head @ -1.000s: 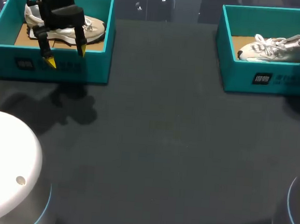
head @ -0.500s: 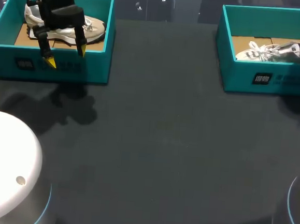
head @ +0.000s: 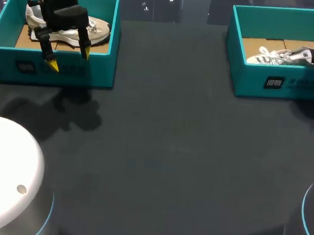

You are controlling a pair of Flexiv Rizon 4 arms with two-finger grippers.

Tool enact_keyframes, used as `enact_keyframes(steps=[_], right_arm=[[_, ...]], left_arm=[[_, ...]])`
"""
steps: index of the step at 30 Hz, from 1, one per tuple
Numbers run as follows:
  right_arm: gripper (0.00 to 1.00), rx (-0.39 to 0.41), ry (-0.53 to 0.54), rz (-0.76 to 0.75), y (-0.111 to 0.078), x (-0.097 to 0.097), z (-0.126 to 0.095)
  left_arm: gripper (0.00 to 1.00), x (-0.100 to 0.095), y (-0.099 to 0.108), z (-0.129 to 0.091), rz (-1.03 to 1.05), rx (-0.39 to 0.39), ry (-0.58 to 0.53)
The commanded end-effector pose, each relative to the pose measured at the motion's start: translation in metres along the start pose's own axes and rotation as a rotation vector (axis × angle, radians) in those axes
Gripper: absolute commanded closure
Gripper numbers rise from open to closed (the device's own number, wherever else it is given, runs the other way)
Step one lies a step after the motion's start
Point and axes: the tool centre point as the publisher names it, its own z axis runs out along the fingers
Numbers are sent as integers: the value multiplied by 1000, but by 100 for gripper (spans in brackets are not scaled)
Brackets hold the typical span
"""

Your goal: Take the shoe out of the shoebox, open the shoe tongue, remove and reinsert the insole, then place the shoe into the shoebox

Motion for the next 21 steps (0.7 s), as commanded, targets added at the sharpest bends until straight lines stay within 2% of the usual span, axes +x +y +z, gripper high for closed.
enact_keyframes(steps=[1,12,19,21], right_arm=[[100,17,9,-6,2,5,8],[99,49,17,-27,5,-1,16],[70,54,26,-32,3,1,17],[66,57,27,-33,2,1,16]], left_arm=[[0,-1,0,0,0,-2,2],[0,-1,0,0,0,-2,2],[0,-1,0,0,0,-2,2],[0,-1,0,0,0,-2,2]])
